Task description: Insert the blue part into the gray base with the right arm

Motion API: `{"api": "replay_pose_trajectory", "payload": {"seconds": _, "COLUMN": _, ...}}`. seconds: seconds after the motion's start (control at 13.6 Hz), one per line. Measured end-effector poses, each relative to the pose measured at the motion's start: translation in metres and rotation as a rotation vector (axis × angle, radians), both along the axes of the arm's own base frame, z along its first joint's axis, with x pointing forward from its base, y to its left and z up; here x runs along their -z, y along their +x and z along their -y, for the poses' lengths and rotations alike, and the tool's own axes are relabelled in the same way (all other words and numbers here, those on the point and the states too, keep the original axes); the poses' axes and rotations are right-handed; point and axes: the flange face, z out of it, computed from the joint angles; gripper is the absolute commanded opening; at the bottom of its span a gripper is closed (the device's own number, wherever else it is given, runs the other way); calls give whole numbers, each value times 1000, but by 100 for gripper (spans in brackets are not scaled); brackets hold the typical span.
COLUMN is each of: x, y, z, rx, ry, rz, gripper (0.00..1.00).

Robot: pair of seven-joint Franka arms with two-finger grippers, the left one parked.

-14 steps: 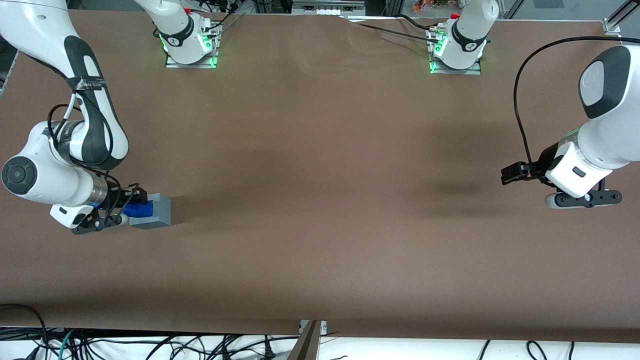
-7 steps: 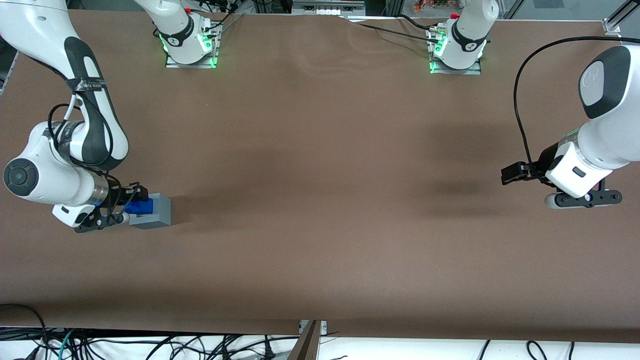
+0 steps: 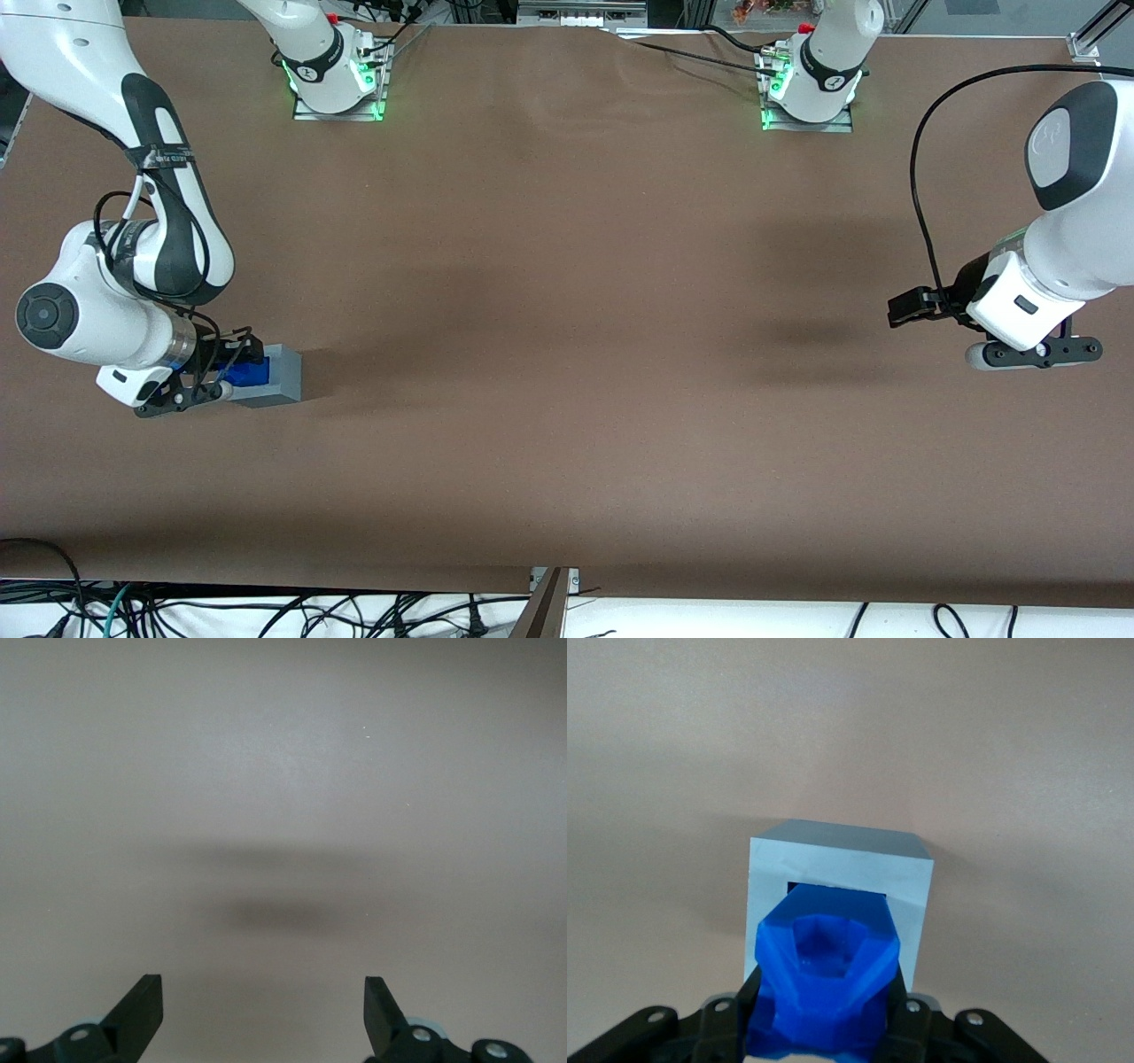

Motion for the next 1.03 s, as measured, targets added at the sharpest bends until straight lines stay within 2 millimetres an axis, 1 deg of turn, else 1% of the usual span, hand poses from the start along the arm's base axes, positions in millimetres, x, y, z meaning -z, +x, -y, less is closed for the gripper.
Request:
{"api": "replay_pose_trajectory", "payload": {"seconds": 0.15, "x": 0, "y": 0, "z": 0, "rx": 1, "ry": 0, "rz": 1, "gripper": 89}}
{"api": "replay_pose_trajectory", "payload": {"seconds": 0.22, "x": 1, "y": 1, "z": 0, "rx": 4, "ry": 0, "rz": 4, "gripper": 99}}
{"api": "replay_pose_trajectory", "payload": {"seconds": 0.44, "x": 11, "y": 3, "z": 2, "rx": 52, "ry": -5, "rz": 16, "gripper": 99}}
{"api": "replay_pose_trajectory", "payload": {"seconds": 0.51, "x": 10, "y": 4, "z": 1, "rx": 74, "ry": -7, "rz": 21, "gripper": 100}}
{"api": "replay_pose_trajectory", "payload": {"seconds": 0.66, "x": -3, "y": 10, "z": 2, "rx": 101, "ry": -8, "rz": 44, "gripper": 99}}
{"api": "replay_pose_trajectory", "payload": {"seconds": 0.73, "x": -15, "y": 13, "z": 2, "rx": 105, "ry": -8, "rz": 52, "gripper": 99}}
{"api": "replay_pose_trajectory", "payload": {"seconds": 0.81, "x": -31, "y": 14, "z": 2, "rx": 111, "ry": -8, "rz": 54, "gripper": 99}}
{"api": "replay_pose_trajectory", "payload": {"seconds": 0.95, "x": -77, "y": 11, "z": 1, "rx": 143, "ry": -10, "rz": 48, "gripper": 100}}
{"api": "replay_pose_trajectory", "payload": {"seconds": 1.03, "x": -106, "y": 7, "z": 1, "rx": 159, "ry": -11, "rz": 47, "gripper": 99}}
